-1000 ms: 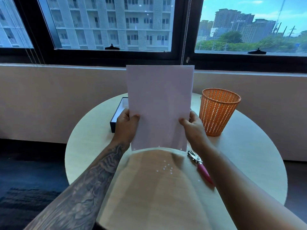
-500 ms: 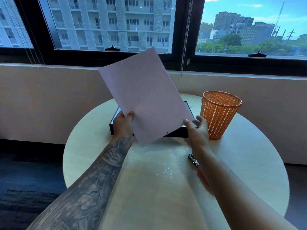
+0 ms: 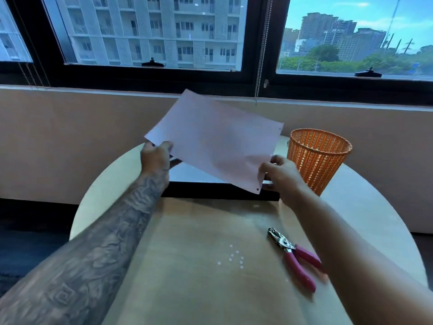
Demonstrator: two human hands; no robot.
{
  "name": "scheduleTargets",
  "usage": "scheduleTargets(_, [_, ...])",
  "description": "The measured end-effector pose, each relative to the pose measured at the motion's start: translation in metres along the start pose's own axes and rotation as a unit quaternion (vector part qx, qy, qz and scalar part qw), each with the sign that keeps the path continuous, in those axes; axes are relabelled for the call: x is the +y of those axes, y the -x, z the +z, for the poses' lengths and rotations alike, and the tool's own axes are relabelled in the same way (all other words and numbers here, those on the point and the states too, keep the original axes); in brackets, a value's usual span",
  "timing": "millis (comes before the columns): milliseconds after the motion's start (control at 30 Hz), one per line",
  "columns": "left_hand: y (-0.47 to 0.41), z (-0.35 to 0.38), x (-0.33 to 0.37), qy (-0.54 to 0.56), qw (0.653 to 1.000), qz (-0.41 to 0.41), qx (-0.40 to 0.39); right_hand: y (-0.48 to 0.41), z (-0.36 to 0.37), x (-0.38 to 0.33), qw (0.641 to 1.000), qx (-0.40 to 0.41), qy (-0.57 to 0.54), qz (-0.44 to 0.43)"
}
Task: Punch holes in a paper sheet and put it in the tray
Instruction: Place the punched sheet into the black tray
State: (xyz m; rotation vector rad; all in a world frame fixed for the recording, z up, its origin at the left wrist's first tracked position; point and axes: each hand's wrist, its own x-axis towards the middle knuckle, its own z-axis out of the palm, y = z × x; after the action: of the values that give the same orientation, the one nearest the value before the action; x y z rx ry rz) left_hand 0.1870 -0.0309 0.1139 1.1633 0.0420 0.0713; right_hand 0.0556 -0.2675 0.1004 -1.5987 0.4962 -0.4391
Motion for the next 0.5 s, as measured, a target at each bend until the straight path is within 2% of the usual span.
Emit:
scheduleTargets(100, [-0.025, -0.015, 0.000, -0.124, 0.991, 0.036, -0.037, -0.023, -0.003, 0.002, 0.999, 0.004, 0.047, -0.007])
scheduleTargets(200, [-0.036, -0.020, -0.007, -0.256, 0.961, 0.064, -0.083, -0.047, 0.002, 0.010, 0.994, 0.022, 0.103, -0.020])
scheduleTargets(333, [-0.049, -0.022, -0.020, -0.455, 0.880, 0.043, -0.128, -0.068, 0.013, 0.024, 0.974, 0.067, 0.204, -0.064])
scheduleTargets(500, [-0.056, -0.025, -0.037, -0.577, 0.794, 0.026, -0.192, -0.084, 0.018, 0.044, 0.938, 0.049, 0.339, -0.053])
